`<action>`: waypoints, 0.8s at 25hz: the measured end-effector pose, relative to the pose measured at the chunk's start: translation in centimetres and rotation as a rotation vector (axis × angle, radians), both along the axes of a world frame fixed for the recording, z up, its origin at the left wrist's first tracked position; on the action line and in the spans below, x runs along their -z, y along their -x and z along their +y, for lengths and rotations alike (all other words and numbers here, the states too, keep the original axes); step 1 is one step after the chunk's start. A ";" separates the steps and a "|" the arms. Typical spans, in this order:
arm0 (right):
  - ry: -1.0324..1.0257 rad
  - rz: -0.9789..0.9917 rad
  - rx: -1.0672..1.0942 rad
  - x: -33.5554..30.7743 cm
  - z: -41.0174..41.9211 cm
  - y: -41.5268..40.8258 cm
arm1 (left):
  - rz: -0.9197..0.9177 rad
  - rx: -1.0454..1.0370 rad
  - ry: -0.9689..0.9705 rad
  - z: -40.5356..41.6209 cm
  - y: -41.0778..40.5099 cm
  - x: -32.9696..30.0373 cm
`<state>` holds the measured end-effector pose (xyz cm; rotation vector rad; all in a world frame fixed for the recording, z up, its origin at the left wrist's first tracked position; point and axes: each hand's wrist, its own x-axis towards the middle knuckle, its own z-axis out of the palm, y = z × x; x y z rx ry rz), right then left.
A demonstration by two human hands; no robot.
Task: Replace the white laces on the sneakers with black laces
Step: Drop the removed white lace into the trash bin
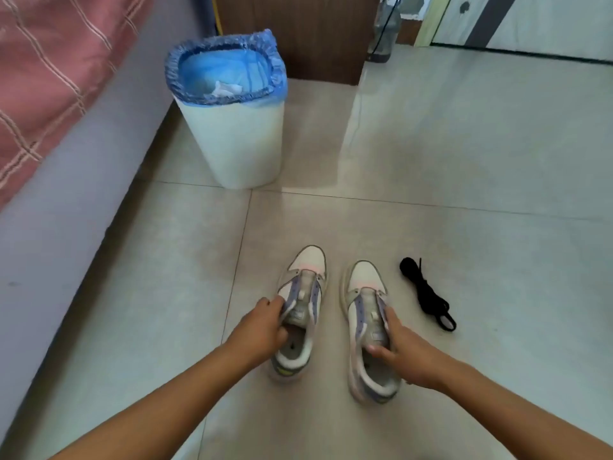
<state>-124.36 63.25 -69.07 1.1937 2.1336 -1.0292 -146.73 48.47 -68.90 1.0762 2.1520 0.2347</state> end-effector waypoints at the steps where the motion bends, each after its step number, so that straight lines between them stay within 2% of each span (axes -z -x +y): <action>1: 0.004 0.032 0.026 1.0 -1.1 -0.4 | -0.026 0.029 -0.009 0.5 -2.0 0.1; 5: -0.083 0.186 0.056 1.6 -1.4 0.1 | 0.011 -0.004 0.010 1.5 -5.8 0.3; 7: -0.089 0.267 0.195 0.5 1.7 -0.2 | 0.024 -0.044 0.035 1.2 -5.3 -0.1; 8: -0.183 0.289 0.298 0.2 3.9 -0.7 | 0.118 -0.026 -0.029 1.0 -5.2 -0.2; 9: -0.317 0.242 0.343 0.4 6.0 -1.3 | 0.302 0.050 -0.160 0.8 -5.4 -0.3; 10: -0.428 0.123 0.304 0.8 7.8 -1.9 | 0.461 0.147 -0.331 0.6 -6.2 0.0; 11: -0.458 -0.022 0.217 1.3 8.7 -2.5 | 0.554 0.267 -0.496 0.5 -7.5 -0.1; 13: -0.410 -0.165 0.109 3.0 9.6 -3.1 | 0.519 0.526 -0.601 0.1 -10.9 0.2; 15: -0.410 -0.115 0.157 3.9 9.7 -3.1 | 0.459 0.697 -0.536 0.2 -13.5 1.1; 17: -0.307 0.054 0.383 3.3 10.4 -2.8 | 0.460 0.823 -0.443 0.9 -15.2 2.3; 18: -0.152 0.194 0.587 2.6 10.9 -2.7 | 0.430 0.855 -0.410 1.9 -15.6 2.5; 20: 0.295 0.516 0.978 0.3 11.3 -2.6 | 0.386 0.866 -0.348 4.8 -15.7 2.4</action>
